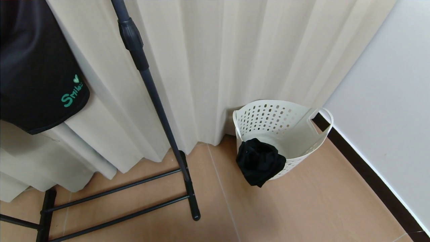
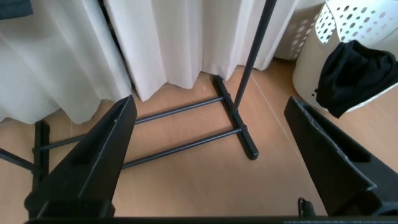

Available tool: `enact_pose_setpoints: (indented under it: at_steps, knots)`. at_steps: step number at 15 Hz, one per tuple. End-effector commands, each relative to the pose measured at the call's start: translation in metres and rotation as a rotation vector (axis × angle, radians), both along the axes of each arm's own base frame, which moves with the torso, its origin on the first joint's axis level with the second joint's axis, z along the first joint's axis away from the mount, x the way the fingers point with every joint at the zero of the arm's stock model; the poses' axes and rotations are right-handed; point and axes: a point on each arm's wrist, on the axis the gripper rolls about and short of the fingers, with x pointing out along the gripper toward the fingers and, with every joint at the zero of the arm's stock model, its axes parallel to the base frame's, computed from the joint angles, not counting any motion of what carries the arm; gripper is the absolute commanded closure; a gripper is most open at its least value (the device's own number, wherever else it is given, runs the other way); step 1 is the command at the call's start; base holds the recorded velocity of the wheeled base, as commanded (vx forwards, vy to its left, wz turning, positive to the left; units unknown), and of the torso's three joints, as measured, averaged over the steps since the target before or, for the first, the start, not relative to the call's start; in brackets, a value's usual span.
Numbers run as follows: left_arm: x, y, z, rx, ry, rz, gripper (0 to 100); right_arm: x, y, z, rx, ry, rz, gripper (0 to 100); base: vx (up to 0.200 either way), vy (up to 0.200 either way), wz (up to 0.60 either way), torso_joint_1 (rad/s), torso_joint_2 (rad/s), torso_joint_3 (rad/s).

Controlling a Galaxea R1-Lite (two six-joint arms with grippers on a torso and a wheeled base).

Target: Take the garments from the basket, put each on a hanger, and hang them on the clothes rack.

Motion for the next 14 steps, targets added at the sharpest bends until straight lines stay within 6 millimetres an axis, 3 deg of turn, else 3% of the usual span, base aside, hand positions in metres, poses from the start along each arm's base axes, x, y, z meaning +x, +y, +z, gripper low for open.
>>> enact_pose_setpoints:
  at_steps: [1,14]
  knots:
    - [0.0001,0.0,0.0,-0.001,0.001,0.0,0,0.0,0.0,0.0,-0.001,-0.001,0.001,0,0.0,0.0,0.0,-0.002,0.0,-0.193]
    - [0.0001,0.0,0.0,0.001,0.001,0.0,0,0.0,0.0,0.0,-0.001,-0.001,0.001,0,0.0,0.0,0.0,0.004,0.0,-0.2]
